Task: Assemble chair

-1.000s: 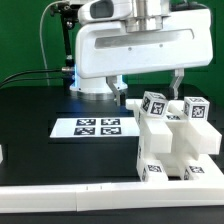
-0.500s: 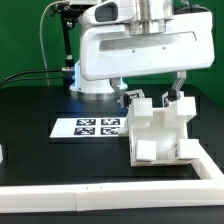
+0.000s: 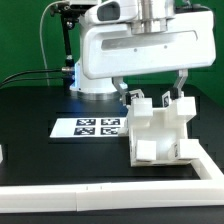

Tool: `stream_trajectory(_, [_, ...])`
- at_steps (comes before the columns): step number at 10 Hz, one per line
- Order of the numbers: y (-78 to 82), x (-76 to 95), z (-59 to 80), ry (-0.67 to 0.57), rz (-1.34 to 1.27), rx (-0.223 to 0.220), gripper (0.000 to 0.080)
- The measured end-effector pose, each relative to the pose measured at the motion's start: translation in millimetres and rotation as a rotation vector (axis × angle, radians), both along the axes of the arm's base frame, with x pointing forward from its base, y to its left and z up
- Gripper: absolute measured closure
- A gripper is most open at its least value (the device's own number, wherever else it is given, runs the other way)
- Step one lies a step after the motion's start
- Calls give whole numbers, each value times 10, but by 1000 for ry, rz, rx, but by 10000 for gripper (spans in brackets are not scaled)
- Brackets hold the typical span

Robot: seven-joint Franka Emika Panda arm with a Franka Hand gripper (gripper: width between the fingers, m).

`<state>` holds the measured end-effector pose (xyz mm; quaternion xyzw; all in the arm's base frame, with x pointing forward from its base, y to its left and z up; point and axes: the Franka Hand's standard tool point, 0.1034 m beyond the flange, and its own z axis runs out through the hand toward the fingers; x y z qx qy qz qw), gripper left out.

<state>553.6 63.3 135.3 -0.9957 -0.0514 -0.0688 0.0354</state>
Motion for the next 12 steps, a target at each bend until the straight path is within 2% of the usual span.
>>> stream_trajectory(2, [156,-75,11,-8,6,5,151])
stream_trajectory(4, [171,-83,-39,-50,9,-3,151])
stream_trajectory(6, [143,22,-65,-110,6,-13,151])
stream_trajectory(8, [109,134,-100,-116,-1,-17,151])
stream_trajectory(11, [96,399,-230,-130,-8,-25,151])
stream_trajectory(12, [64,439,-278,-131,-13,-28,151])
